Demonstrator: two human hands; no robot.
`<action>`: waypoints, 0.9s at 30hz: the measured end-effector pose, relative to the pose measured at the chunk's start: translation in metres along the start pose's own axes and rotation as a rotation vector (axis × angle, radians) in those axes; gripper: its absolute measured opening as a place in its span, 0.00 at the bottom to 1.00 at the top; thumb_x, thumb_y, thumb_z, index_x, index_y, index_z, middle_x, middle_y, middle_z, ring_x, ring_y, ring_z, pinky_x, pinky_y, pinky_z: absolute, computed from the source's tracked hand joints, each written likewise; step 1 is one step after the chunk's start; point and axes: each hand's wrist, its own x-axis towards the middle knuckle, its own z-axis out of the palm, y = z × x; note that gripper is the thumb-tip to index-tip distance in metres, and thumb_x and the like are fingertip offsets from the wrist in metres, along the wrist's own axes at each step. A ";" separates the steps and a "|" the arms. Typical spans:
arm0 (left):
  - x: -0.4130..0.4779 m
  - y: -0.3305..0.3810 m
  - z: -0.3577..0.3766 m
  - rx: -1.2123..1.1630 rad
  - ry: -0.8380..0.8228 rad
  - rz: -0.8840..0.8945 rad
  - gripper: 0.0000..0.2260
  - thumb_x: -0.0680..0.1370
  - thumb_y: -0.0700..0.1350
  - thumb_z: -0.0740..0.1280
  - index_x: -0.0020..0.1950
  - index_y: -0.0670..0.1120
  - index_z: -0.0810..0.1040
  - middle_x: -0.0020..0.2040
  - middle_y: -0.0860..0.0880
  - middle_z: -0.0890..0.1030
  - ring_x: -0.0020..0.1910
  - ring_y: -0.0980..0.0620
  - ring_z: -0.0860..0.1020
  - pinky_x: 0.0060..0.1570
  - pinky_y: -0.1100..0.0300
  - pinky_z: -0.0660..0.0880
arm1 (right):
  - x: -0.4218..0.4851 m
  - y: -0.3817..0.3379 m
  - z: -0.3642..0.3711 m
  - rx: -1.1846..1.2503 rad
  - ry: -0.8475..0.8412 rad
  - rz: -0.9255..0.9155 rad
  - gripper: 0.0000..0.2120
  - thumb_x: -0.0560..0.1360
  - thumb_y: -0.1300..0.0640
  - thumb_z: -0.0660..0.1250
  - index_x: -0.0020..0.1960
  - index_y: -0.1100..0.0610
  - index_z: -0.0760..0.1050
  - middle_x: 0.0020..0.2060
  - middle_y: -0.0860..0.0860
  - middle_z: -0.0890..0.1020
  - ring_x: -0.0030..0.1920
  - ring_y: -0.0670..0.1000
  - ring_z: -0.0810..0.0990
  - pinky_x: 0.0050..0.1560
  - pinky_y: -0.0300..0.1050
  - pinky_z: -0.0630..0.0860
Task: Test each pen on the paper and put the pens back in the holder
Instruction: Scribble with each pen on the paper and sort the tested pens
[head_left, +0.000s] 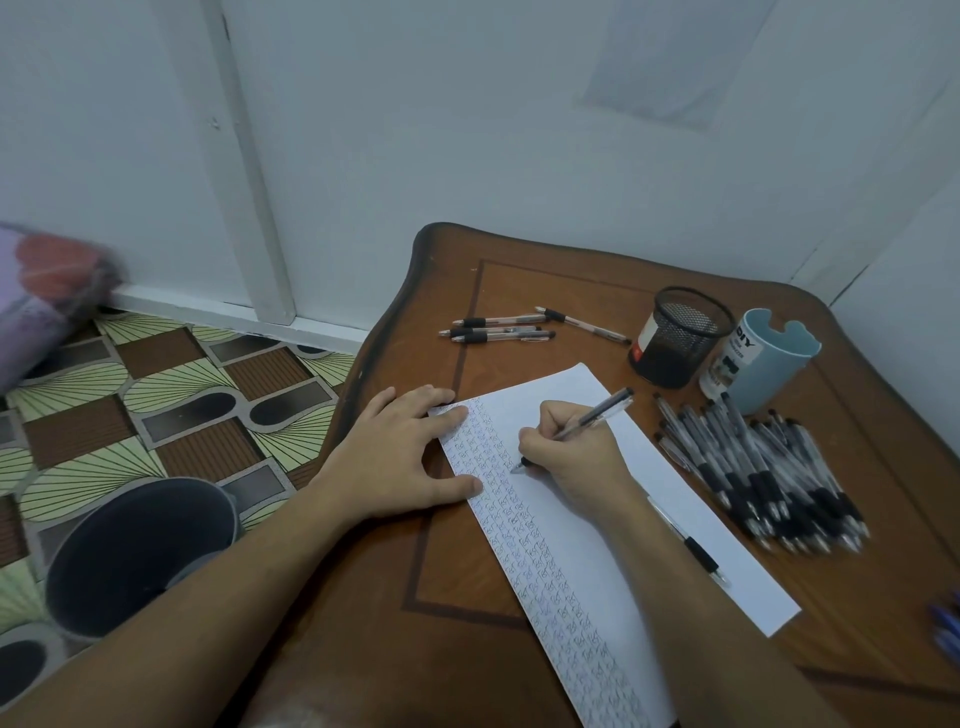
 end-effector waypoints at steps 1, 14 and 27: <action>0.000 0.001 -0.001 0.000 -0.004 -0.003 0.44 0.64 0.78 0.51 0.76 0.58 0.59 0.78 0.58 0.55 0.76 0.58 0.50 0.73 0.53 0.39 | 0.000 -0.001 0.000 -0.001 -0.006 0.002 0.21 0.73 0.67 0.69 0.27 0.54 0.64 0.28 0.55 0.64 0.32 0.50 0.68 0.33 0.45 0.71; 0.000 0.000 0.000 -0.013 -0.006 0.000 0.47 0.61 0.79 0.47 0.76 0.58 0.59 0.77 0.58 0.55 0.76 0.58 0.50 0.73 0.53 0.39 | 0.001 0.002 -0.002 -0.029 0.005 0.013 0.23 0.74 0.65 0.69 0.25 0.50 0.65 0.25 0.48 0.65 0.29 0.45 0.69 0.33 0.43 0.72; 0.000 0.002 -0.002 -0.016 -0.026 -0.009 0.44 0.64 0.77 0.52 0.76 0.58 0.59 0.78 0.58 0.55 0.77 0.57 0.50 0.74 0.52 0.39 | 0.001 0.003 -0.003 -0.039 0.020 0.007 0.22 0.73 0.64 0.69 0.26 0.51 0.64 0.26 0.52 0.65 0.30 0.47 0.70 0.36 0.47 0.73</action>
